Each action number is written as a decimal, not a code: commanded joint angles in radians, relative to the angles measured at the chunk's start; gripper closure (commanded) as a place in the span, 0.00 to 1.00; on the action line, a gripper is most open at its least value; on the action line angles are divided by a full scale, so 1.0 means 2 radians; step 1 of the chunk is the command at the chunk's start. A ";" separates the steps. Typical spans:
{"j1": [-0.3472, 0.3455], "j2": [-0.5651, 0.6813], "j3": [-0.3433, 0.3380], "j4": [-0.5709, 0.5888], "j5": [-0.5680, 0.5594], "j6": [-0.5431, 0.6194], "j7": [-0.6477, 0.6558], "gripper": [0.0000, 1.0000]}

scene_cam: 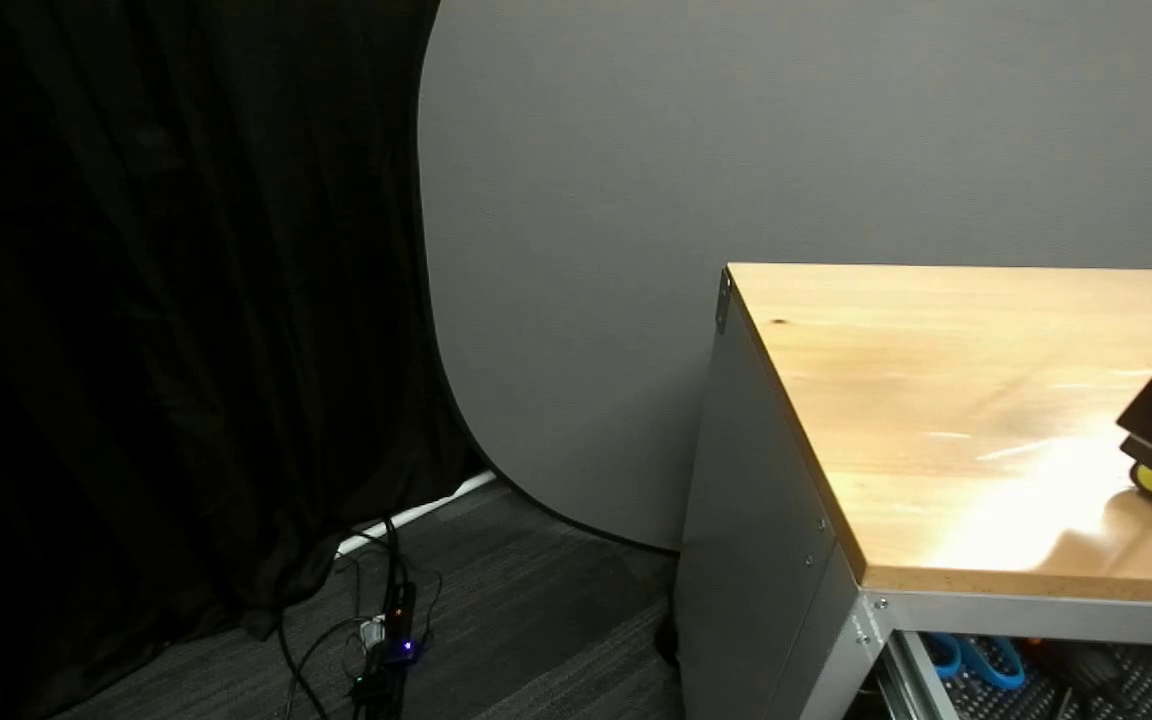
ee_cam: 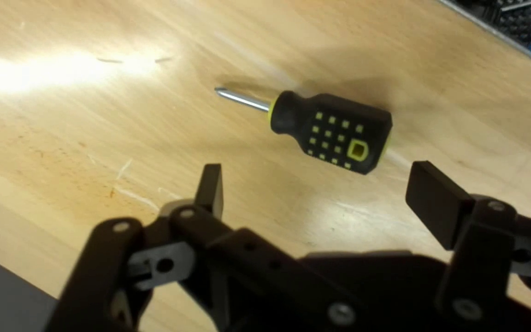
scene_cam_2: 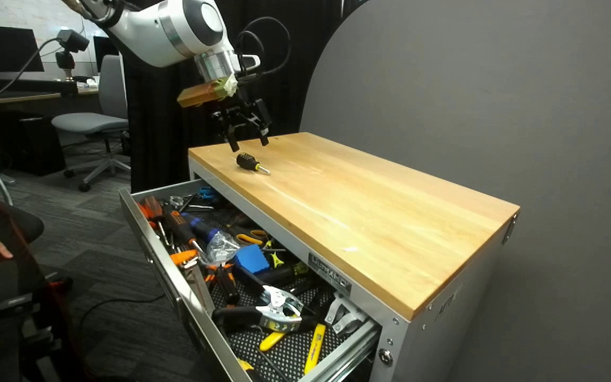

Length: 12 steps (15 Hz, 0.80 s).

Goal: Put the black object in the topmost drawer and close the drawer

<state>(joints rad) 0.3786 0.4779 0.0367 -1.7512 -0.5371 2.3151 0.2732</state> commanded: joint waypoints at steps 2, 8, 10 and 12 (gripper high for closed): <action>0.003 0.015 0.000 0.018 0.007 -0.059 0.010 0.00; 0.002 0.022 0.007 0.014 0.002 -0.042 0.010 0.50; 0.003 0.024 0.008 0.017 0.000 -0.039 0.008 0.12; 0.005 0.024 0.007 0.020 -0.003 -0.037 0.010 0.06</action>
<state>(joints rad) 0.3795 0.5097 0.0518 -1.7465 -0.5350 2.2285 0.2883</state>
